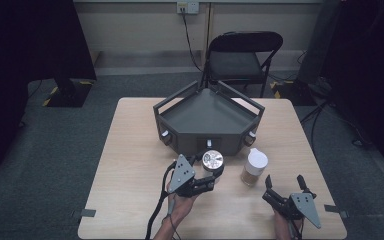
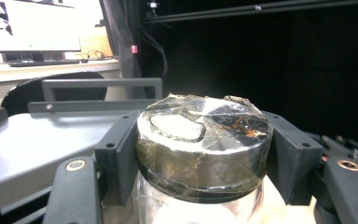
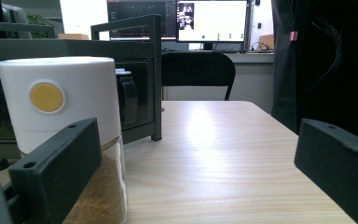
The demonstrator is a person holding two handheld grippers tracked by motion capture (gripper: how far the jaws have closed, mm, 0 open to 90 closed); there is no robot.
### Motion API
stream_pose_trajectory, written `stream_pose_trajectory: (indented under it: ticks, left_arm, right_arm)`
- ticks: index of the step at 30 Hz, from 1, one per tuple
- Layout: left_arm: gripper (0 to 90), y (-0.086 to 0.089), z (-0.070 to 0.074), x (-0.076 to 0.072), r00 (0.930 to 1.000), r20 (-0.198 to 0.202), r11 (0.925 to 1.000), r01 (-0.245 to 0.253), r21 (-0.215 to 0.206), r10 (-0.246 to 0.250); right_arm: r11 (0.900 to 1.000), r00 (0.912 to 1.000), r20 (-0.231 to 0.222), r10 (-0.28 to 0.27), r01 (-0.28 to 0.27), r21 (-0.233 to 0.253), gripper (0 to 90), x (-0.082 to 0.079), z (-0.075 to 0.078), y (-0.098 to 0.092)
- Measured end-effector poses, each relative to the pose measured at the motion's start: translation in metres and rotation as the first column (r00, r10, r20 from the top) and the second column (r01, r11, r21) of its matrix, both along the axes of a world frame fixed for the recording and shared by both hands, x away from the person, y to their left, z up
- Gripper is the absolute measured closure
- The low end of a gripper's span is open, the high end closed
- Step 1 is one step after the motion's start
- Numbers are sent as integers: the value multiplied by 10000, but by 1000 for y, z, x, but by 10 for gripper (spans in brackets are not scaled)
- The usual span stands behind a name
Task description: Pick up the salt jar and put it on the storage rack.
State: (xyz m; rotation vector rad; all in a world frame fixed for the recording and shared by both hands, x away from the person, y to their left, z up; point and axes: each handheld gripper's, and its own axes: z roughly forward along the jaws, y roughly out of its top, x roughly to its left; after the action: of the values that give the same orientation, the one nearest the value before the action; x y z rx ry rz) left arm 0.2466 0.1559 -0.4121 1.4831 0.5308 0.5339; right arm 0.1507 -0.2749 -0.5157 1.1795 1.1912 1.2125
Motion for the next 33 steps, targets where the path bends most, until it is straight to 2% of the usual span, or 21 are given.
stream_pose_trajectory:
  ticks: [4, 10, 13, 16, 19, 24, 29, 30, 31, 33]
  left_arm:
    - [348, 2, 13, 7, 9995, 182, 9996, -271, -42, 271]
    - [348, 4, 33, 14, 9962, 212, 9963, -835, -180, 839]
    - [348, 0, 42, 13, 9892, 295, 9896, -1428, -155, 1433]
    - [348, -4, 51, 15, 9812, 172, 9812, -1916, -218, 1920]
    - [348, -9, 58, 19, 9700, -79, 9694, -2430, -355, 2428]
    - [349, -23, 64, 23, 9411, 1, 9409, -3380, -205, 3381]
    - [348, -32, 70, 35, 9157, -494, 9165, -3998, -121, 3988]
    - [348, -34, 70, 38, 9110, -417, 9118, -4106, -9, 4102]
    - [348, -37, 69, 40, 9074, -392, 9081, -4187, 33, 4185]
    - [348, -39, 69, 46, 9053, -418, 9062, -4225, 161, 4228]
  right_arm:
    - [10000, 10000, -1, 2, -2, -3, 0, 0, 0, 0]
    - [10000, 10000, 0, 13, -13, -13, 0, 0, 0, 0]
    - [10000, 10000, 5, 23, -23, -29, 0, 0, 0, 0]
    - [10000, 10000, 2, 14, -14, -25, 0, 0, 0, 0]
    - [10000, 10000, 14, 25, -25, -45, 0, 0, 0, 0]
    - [10000, 10000, 19, 34, -34, -45, 0, 0, 0, 0]
    - [10000, 10000, 28, 28, -28, -67, 0, 0, 0, 0]
    - [10000, 10000, 26, 25, -25, -70, 0, 0, 0, 0]
    - [10000, 10000, 23, 11, -10, -61, 0, 0, 0, 0]
    - [10000, 10000, 26, -2, 3, -45, 0, 0, 0, 0]
